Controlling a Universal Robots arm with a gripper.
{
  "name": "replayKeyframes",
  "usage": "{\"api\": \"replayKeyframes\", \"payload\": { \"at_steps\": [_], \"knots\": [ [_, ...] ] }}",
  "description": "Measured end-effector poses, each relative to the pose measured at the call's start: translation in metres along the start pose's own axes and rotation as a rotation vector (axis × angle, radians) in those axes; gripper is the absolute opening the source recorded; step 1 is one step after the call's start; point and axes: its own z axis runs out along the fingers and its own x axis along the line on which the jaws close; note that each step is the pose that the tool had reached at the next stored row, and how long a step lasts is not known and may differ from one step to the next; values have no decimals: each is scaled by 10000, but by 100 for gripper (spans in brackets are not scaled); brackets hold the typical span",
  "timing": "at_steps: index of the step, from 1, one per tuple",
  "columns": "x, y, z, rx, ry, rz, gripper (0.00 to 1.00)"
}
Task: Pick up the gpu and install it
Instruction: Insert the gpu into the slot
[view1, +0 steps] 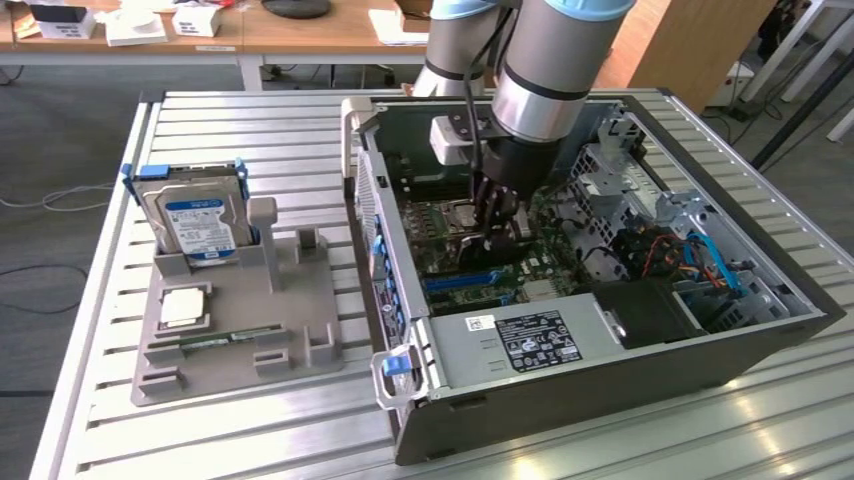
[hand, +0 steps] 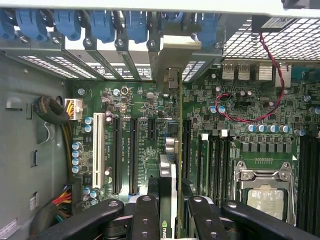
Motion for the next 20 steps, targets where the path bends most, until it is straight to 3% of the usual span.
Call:
{"api": "replayKeyframes", "payload": {
  "at_steps": [20],
  "knots": [
    [16, 14, 14, -1, -2, 53, 27]
  ]
}}
